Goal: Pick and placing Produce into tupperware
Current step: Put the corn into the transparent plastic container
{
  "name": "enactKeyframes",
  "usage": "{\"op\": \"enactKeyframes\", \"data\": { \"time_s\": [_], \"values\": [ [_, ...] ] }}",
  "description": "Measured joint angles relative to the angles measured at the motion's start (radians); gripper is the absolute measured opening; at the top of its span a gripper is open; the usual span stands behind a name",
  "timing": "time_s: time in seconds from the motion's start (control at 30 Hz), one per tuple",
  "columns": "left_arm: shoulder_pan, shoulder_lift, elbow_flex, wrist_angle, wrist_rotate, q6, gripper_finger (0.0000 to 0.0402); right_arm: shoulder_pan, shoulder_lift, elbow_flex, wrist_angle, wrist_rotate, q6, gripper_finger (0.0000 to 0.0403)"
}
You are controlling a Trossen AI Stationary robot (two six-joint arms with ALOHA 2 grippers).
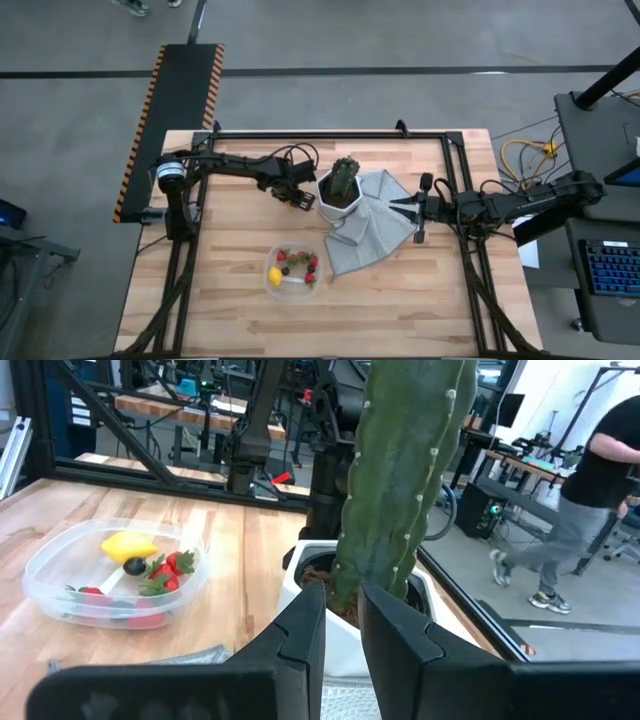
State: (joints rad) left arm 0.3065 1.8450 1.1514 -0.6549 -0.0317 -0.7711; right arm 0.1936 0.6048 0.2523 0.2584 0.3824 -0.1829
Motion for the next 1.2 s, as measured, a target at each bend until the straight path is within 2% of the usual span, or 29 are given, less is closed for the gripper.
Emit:
{"op": "enactKeyframes", "data": {
  "time_s": [0.1, 0.17, 0.5, 0.73, 1.0, 1.2],
  "values": [
    [0.001, 0.000, 0.000, -0.001, 0.013, 0.047, 0.0043, 0.000, 0.000, 0.000, 0.000, 0.000, 0.000, 0.0056],
    [0.001, 0.000, 0.000, -0.001, 0.026, 0.072, 0.0015, 0.000, 0.000, 0.000, 0.000, 0.000, 0.000, 0.0056],
    [-0.004, -0.054, 0.024, -0.103, 0.113, 0.126, 0.0002, 0.000, 0.000, 0.000, 0.007, 0.000, 0.000, 0.0056],
    [-0.041, -0.159, 0.062, -0.332, 0.102, 0.115, 0.0001, 0.000, 0.000, 0.000, 0.008, 0.000, -0.001, 0.0056],
    [-0.213, -0.269, 0.122, -0.358, 0.136, -0.016, 0.0000, 0.000, 0.000, 0.000, 0.009, 0.000, -0.004, 0.0056],
    [-0.398, -0.267, 0.129, -0.358, 0.137, -0.167, 0.0000, 0.000, 0.000, 0.000, 0.013, 0.000, -0.002, 0.0057]
  ]
}}
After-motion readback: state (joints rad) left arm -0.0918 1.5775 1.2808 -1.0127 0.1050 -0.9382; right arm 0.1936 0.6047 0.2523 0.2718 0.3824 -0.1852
